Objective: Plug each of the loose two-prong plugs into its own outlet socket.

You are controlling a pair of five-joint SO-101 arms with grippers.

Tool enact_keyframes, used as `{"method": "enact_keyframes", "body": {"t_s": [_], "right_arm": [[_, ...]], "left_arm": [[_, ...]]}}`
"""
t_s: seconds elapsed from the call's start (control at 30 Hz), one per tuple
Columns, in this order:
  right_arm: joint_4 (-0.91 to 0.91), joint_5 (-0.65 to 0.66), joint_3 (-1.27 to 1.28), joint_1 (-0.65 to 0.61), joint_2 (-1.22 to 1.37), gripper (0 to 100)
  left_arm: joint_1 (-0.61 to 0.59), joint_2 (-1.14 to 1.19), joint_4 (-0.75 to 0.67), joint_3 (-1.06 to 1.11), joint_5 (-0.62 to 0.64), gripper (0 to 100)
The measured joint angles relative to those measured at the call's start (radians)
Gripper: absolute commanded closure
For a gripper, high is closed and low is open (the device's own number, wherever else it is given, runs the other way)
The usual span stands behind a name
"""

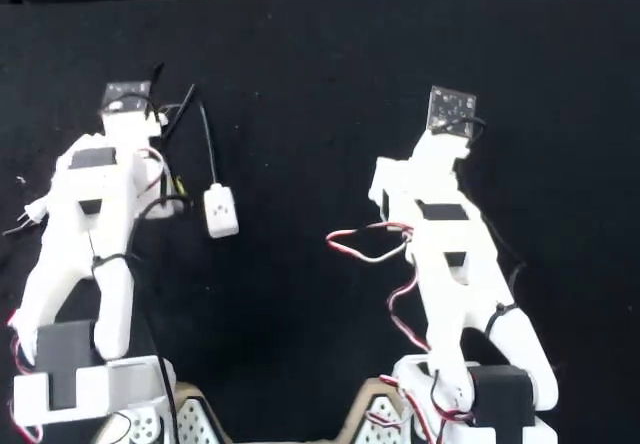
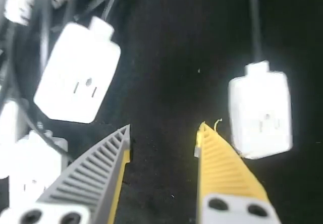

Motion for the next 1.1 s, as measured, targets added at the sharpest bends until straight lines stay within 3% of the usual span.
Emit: {"method": "enact_keyframes", "body": {"t_s": [0.2,0.4,0.63,1.1], "right_arm": [[0.000,0.000,0.000,0.000,0.000,78.6],[0.000,0.000,0.000,0.000,0.000,78.6],[0.000,0.000,0.000,0.000,0.000,78.6],[0.000,0.000,0.000,0.000,0.000,78.6]], "left_arm": [[0.097,-0.057,0.087,-0.064,0.000,78],[0.201,-0.005,0.048,-0.064,-0.003,78],[0.196,0.101,-0.083,0.015,-0.003,78],[0.072,0.127,-0.100,0.023,0.000,78]]}}
